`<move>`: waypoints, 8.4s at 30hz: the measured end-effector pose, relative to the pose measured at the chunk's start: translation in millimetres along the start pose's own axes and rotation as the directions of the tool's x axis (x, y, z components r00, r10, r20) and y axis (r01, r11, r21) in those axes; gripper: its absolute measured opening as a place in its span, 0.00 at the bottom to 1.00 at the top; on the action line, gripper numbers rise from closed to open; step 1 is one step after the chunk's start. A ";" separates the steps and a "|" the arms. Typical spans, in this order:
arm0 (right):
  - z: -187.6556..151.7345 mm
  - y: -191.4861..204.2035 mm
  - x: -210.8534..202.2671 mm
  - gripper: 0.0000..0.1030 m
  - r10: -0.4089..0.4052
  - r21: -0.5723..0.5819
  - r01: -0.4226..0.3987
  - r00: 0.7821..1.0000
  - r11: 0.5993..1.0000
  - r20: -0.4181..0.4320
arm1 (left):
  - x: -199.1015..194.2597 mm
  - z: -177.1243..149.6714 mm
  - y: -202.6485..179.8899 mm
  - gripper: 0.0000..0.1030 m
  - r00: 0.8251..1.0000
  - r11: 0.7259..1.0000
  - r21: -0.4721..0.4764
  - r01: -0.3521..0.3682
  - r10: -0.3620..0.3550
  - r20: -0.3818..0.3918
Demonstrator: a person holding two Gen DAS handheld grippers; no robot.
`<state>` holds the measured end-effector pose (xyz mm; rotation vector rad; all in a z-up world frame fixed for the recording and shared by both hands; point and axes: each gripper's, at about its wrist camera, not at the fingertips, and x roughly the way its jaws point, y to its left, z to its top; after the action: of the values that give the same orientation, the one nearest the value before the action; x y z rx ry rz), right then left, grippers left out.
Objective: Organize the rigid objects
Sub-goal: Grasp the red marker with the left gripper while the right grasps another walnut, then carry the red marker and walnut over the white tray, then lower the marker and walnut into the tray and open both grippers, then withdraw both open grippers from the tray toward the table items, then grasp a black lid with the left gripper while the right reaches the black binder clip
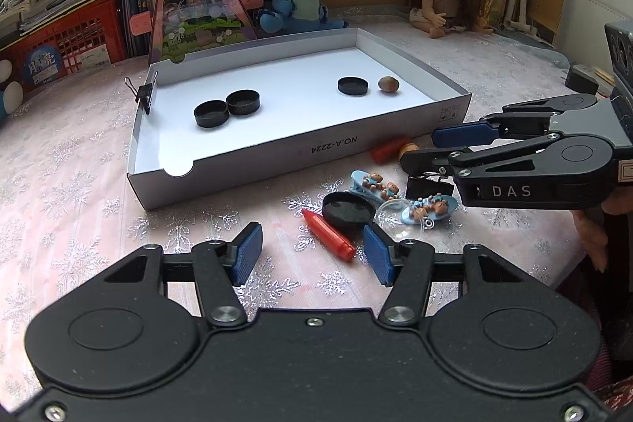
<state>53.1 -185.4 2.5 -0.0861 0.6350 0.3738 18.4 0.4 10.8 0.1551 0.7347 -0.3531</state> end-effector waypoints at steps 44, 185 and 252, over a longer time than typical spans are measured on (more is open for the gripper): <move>-7.1 3.6 4.3 0.50 -0.048 -0.015 0.048 0.999 0.999 0.026 | 1.2 -2.2 3.4 0.59 0.993 0.992 -0.063 -0.107 0.110 0.038; 62.4 -50.7 57.3 0.55 -0.120 0.141 0.124 0.992 0.982 -0.037 | 77.0 75.5 78.6 0.59 0.974 0.948 -0.258 -0.184 0.211 0.083; -3.7 8.3 -32.4 0.73 0.105 0.038 -0.107 0.993 0.994 0.053 | 24.7 4.3 28.5 0.74 0.986 0.984 -0.099 -0.149 0.156 0.061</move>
<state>24.0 -188.5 19.0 -0.0036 0.5982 0.4642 48.5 19.4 -2.3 0.1088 0.6661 -0.1765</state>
